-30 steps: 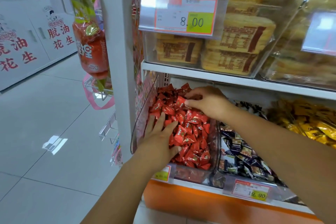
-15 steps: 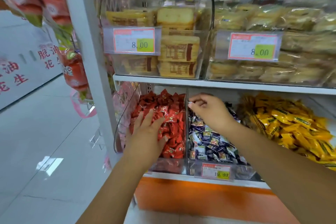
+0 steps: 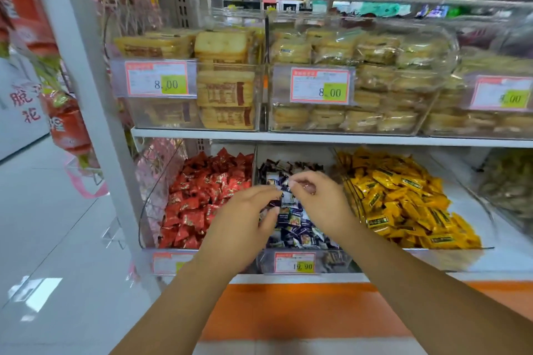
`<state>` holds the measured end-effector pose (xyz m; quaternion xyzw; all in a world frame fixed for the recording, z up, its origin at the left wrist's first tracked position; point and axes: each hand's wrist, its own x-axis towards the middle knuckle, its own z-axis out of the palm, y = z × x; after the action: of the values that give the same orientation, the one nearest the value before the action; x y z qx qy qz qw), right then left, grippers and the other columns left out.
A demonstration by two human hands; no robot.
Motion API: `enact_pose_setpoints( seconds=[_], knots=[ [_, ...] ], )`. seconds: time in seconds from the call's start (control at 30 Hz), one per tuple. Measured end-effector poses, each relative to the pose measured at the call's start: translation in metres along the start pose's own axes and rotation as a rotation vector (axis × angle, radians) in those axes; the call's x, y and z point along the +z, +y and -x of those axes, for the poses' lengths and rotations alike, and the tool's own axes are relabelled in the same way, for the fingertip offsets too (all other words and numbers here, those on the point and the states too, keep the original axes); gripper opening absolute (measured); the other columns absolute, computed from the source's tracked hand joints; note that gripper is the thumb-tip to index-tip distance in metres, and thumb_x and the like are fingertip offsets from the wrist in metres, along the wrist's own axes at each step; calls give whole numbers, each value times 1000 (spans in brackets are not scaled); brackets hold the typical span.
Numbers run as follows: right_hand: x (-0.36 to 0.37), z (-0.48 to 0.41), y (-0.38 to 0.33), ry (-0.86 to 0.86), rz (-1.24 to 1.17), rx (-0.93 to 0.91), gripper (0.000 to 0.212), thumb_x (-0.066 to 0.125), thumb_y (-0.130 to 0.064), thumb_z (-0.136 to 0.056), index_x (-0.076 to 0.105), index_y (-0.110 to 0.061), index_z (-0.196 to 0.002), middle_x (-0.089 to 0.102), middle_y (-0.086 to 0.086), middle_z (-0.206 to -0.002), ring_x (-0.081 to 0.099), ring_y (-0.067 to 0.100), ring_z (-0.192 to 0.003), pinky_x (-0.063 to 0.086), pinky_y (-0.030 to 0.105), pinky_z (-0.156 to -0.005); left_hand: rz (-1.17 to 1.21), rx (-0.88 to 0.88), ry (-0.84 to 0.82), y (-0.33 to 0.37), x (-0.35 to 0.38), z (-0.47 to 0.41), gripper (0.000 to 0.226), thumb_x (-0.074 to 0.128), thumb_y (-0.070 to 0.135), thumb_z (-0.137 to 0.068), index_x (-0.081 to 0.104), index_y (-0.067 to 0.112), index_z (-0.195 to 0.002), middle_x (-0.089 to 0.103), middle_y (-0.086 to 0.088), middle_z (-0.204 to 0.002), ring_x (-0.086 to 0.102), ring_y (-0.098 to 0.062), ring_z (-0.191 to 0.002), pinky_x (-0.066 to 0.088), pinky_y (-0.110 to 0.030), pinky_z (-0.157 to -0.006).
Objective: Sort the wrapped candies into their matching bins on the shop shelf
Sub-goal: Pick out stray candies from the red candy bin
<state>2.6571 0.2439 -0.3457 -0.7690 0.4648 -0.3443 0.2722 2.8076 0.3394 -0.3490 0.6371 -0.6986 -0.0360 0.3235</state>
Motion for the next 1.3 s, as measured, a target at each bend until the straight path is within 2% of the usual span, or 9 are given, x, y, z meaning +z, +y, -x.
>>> enact_pose_setpoints(
  seconds=[0.13,0.23,0.37,0.53,0.63,0.73,0.97,1.07,1.3],
  knots=[
    [5,40,-11,-1,-217,-38,11,57,-26,-94,66,-29,-88,59,-16,-67,56,2,-64,46,20,-60,69,48,4,-2,7,33,31,46,39,-95,64,32,-119,62,19,-109,54,2,-98,47,-18,-84],
    [22,76,-3,-20,-267,-33,15,55,-31,-93,65,-30,-82,59,1,-63,59,20,-62,48,42,-58,92,27,-5,-11,22,70,30,44,39,-90,69,30,-104,66,18,-93,56,1,-83,45,-13,-70],
    [63,126,34,-82,-266,67,24,51,-46,-83,65,-27,-77,61,4,-64,54,14,-57,42,29,-55,53,-131,-170,-38,54,125,35,39,44,-88,67,34,-106,68,13,-96,59,-6,-84,51,-26,-71],
    [127,174,109,-377,-102,275,14,57,-22,-94,62,-26,-82,58,-11,-63,53,5,-62,38,15,-59,81,-408,-292,-82,98,181,25,53,31,-93,65,32,-115,66,12,-110,61,-7,-96,51,-30,-84],
    [166,199,157,-539,18,401,13,55,-20,-94,66,-16,-99,66,-3,-89,59,16,-79,45,26,-69,100,-577,-369,-105,123,212,27,52,31,-93,63,33,-119,63,12,-118,61,-4,-98,51,-31,-88],
    [197,223,192,-705,111,516,22,52,-21,-95,64,-18,-114,63,2,-111,58,18,-91,43,24,-74,106,-725,-440,-123,141,247,28,53,30,-93,62,33,-119,63,11,-117,62,-4,-97,50,-27,-88],
    [263,257,235,-1003,318,483,40,62,-17,-89,54,-18,-127,43,11,-124,55,29,-104,43,28,-85,149,-935,-521,-138,162,286,30,53,28,-93,61,27,-123,62,6,-118,61,-6,-99,48,-24,-87],
    [278,270,248,-1023,396,454,48,63,-12,-87,50,-21,-133,37,10,-127,53,28,-107,46,32,-90,151,-946,-538,-136,163,292,32,53,27,-94,60,26,-125,61,4,-119,61,-7,-100,47,-23,-86],
    [293,271,243,-927,439,498,7,54,-20,-94,56,-15,-99,46,8,-110,50,23,-80,41,30,-66,171,-964,-504,-131,152,288,32,54,27,-93,59,27,-125,61,5,-118,60,-6,-99,49,-24,-86]
  ],
)
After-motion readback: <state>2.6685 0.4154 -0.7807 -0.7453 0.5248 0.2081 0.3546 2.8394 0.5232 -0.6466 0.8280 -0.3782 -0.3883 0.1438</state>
